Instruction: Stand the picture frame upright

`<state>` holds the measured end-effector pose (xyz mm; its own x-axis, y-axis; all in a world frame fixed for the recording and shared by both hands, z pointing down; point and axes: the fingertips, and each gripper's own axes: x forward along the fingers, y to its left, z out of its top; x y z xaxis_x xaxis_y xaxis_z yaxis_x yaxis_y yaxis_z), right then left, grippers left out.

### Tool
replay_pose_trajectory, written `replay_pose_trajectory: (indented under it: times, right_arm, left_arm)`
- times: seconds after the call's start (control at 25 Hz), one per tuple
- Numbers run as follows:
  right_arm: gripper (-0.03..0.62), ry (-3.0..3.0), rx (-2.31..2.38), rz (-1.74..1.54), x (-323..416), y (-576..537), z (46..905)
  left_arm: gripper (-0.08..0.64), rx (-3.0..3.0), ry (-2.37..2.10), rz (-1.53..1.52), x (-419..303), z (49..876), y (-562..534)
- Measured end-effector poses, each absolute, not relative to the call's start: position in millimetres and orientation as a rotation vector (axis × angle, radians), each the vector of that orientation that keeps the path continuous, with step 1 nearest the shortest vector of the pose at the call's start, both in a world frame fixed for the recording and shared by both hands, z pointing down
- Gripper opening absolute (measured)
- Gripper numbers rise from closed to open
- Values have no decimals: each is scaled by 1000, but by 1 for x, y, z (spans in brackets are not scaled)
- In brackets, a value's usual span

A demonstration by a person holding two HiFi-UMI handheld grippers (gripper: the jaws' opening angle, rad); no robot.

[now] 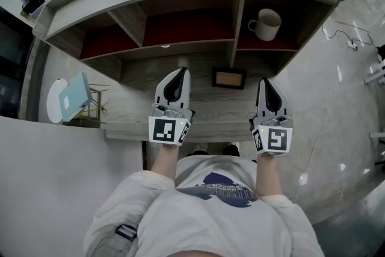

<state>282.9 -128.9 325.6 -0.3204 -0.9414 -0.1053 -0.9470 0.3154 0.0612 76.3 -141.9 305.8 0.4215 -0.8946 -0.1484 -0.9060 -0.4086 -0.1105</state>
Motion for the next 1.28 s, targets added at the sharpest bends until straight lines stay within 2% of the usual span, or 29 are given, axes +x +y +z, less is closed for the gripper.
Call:
replay_pose_trajectory:
  times: [0.6, 1.28]
  right_arm:
    - [-3, 2518, -1859, 347, 279, -126, 312]
    - [-3, 2442, -1846, 355, 282, -122, 288]
  left_arm:
    - [6, -2498, 1605, 80, 69, 312, -143]
    - [6, -2497, 1611, 152, 62, 293, -147]
